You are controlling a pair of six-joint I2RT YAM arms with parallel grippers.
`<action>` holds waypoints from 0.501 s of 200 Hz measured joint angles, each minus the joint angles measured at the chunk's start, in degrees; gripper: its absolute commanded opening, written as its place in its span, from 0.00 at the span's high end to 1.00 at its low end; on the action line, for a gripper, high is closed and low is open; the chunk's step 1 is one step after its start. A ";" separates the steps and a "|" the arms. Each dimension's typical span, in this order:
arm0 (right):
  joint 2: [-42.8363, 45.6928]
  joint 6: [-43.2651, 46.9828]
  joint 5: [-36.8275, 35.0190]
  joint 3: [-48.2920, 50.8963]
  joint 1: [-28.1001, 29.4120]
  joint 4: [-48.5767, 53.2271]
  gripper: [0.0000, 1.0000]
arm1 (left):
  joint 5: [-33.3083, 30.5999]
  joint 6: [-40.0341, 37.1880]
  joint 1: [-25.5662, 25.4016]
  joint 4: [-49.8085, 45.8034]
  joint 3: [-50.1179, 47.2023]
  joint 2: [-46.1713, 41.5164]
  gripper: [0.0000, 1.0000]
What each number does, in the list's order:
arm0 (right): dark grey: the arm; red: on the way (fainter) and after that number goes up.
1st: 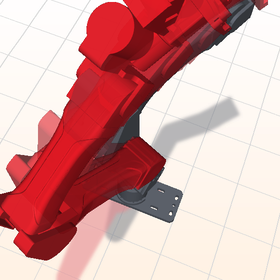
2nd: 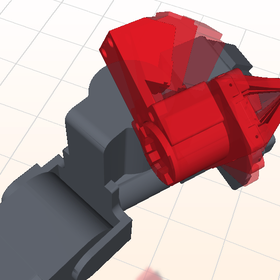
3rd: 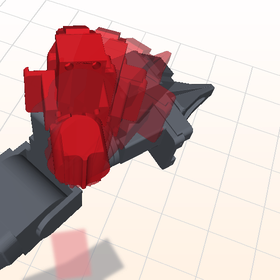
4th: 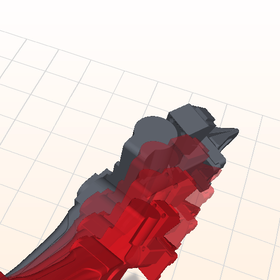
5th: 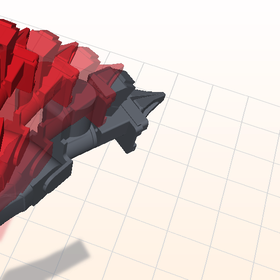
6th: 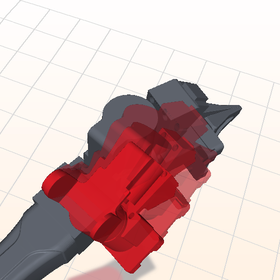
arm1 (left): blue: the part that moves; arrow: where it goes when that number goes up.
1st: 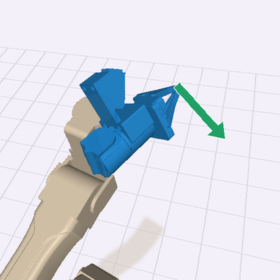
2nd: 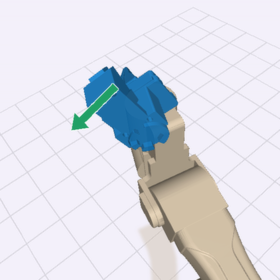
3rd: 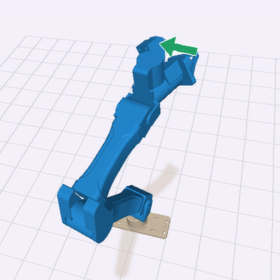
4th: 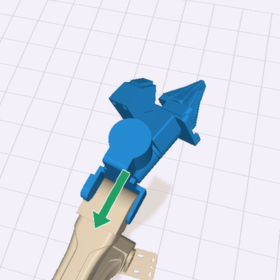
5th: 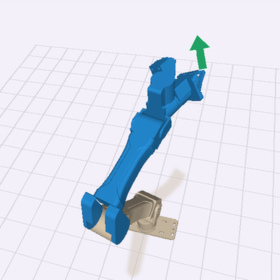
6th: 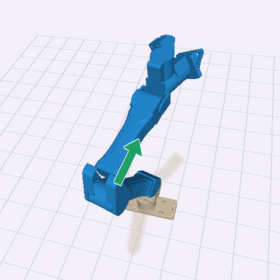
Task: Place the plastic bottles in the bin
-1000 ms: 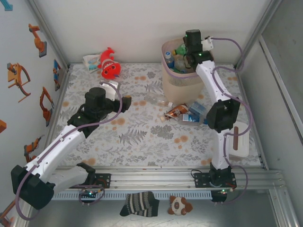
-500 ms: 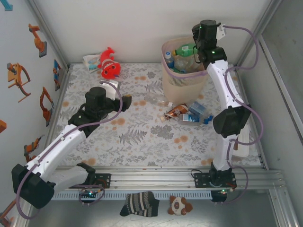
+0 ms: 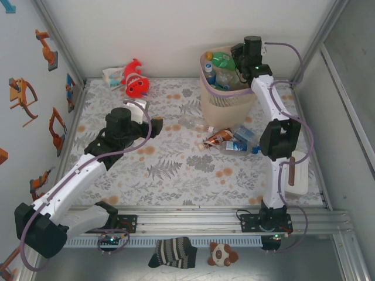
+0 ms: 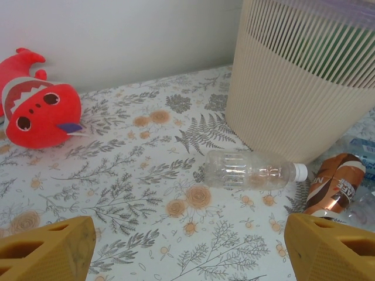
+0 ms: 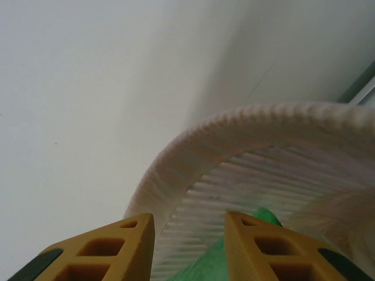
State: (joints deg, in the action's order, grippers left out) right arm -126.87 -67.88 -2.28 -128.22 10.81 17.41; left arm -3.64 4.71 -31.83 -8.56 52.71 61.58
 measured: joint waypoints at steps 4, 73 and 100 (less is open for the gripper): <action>-0.11 -0.04 0.13 0.04 -0.13 -0.09 0.65 | 0.00 0.00 0.00 0.00 0.00 0.00 0.17; 1.84 2.78 -1.46 2.56 -0.66 0.44 0.63 | 0.02 0.00 0.00 0.00 0.00 0.00 0.17; 4.50 5.16 -1.68 2.64 -0.66 0.90 0.62 | 0.04 0.22 0.00 0.02 -0.02 0.00 0.17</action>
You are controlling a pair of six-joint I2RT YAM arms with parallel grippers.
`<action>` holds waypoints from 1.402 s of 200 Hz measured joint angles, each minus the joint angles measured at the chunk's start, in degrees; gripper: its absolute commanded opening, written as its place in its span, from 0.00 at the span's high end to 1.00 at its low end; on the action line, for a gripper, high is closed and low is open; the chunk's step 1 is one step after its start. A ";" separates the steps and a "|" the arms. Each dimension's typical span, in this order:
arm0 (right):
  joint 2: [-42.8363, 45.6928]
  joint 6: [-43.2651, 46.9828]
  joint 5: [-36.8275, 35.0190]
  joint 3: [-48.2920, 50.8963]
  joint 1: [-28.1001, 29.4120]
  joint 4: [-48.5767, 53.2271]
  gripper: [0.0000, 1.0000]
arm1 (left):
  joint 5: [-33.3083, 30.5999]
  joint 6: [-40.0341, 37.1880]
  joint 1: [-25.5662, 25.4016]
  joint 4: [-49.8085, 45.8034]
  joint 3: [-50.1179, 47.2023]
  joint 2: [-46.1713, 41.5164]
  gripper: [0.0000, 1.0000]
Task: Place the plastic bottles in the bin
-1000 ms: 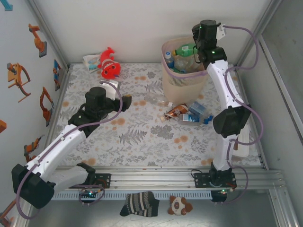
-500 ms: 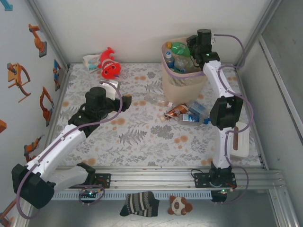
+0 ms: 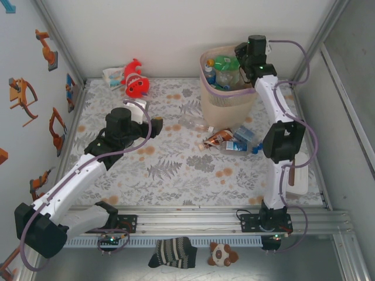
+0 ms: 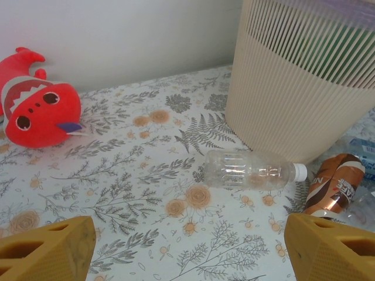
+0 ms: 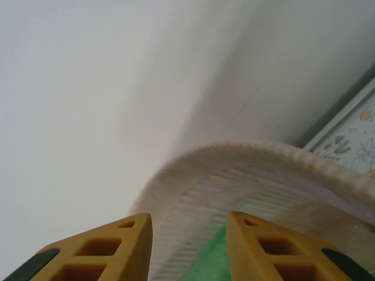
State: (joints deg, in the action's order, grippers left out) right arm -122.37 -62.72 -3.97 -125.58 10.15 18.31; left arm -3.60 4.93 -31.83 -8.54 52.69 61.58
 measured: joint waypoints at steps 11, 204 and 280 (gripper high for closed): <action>1.18 0.46 1.07 0.00 0.07 -0.72 0.62 | 0.02 0.20 0.00 0.00 0.00 0.00 0.17; -1.81 -3.56 14.08 1.53 3.39 -10.93 0.63 | 0.59 1.03 0.00 0.13 0.00 0.81 0.17; 2.51 11.85 5.51 2.36 3.39 1.64 0.56 | 0.59 1.03 0.00 0.35 -1.18 0.33 0.17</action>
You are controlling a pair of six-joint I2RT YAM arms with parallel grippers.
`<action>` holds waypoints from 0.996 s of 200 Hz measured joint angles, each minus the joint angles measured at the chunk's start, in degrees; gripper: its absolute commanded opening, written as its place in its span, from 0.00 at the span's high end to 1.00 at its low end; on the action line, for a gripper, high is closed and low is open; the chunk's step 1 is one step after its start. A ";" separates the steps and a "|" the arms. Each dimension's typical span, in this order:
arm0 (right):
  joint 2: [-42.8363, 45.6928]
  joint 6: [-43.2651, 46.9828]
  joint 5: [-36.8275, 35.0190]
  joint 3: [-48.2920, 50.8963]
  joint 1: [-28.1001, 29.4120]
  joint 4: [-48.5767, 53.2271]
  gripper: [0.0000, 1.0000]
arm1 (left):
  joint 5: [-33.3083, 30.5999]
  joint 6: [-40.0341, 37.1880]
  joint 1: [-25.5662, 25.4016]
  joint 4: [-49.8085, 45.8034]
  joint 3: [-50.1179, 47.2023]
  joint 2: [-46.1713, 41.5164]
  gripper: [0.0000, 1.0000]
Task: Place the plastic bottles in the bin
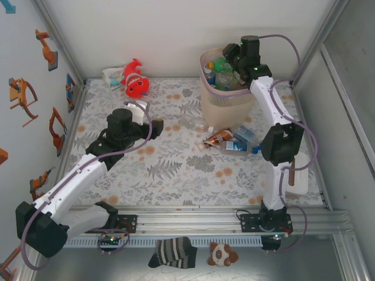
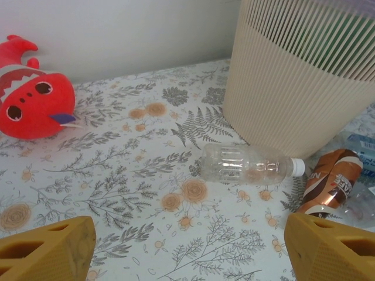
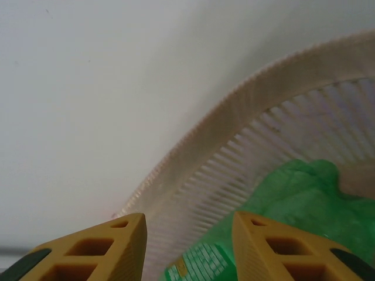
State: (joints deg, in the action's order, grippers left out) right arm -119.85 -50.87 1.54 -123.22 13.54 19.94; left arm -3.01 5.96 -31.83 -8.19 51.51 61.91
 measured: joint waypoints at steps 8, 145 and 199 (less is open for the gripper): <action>1.53 2.14 -0.28 0.98 0.00 1.22 0.56 | 0.00 0.00 0.00 0.02 -0.20 -0.04 0.17; 36.17 27.76 -5.92 28.24 0.00 18.88 0.49 | 1.55 0.00 0.00 2.95 -1.22 2.89 0.17; 46.25 30.69 -7.04 36.37 0.00 24.11 0.48 | 2.78 0.00 0.04 3.30 -0.87 5.35 0.17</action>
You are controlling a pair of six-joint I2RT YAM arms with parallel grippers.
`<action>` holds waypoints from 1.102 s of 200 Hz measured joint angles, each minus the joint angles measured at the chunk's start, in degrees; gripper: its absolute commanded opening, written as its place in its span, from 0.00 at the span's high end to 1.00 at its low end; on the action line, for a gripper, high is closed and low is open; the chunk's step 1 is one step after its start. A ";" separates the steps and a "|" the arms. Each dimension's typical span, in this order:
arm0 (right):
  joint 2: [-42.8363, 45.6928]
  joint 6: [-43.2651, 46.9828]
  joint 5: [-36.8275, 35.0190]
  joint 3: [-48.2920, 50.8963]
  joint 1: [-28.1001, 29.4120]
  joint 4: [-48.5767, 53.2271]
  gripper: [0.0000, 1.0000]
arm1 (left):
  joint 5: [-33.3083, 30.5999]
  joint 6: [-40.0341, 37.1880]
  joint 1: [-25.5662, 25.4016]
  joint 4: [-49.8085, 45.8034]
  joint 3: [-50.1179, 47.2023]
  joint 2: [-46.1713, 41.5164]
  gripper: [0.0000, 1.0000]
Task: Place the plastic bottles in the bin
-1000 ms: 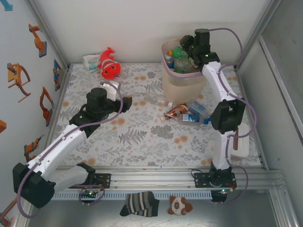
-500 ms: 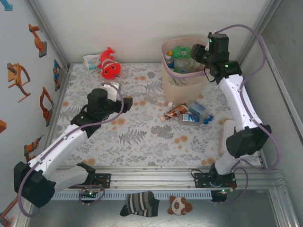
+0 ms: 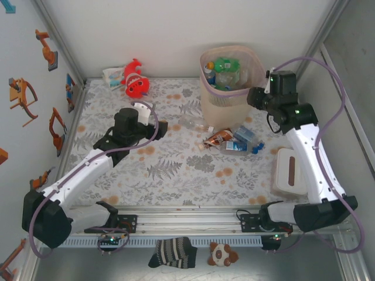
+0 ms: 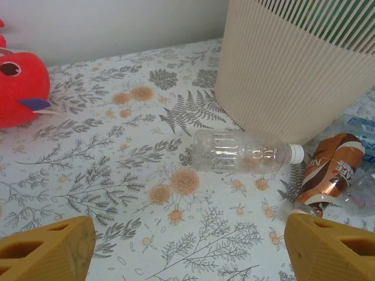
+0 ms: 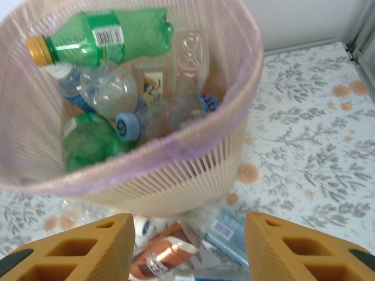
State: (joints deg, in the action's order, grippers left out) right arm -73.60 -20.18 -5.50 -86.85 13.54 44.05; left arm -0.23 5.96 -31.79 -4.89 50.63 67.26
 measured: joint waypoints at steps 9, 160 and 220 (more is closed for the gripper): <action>0.83 0.55 -0.26 0.96 0.00 0.61 0.48 | 0.15 0.00 0.00 0.02 0.04 0.22 0.17; -2.84 -41.55 2.97 27.91 0.00 -0.07 0.34 | 0.94 0.85 0.00 0.09 0.42 1.16 0.16; -10.29 -56.70 8.55 30.88 0.00 -8.04 0.30 | 0.92 0.87 0.00 -0.09 0.42 1.05 0.16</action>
State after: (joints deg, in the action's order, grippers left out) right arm -83.90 -76.88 3.05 -55.96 13.54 36.01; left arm 0.69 6.83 -31.79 -4.97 51.05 68.31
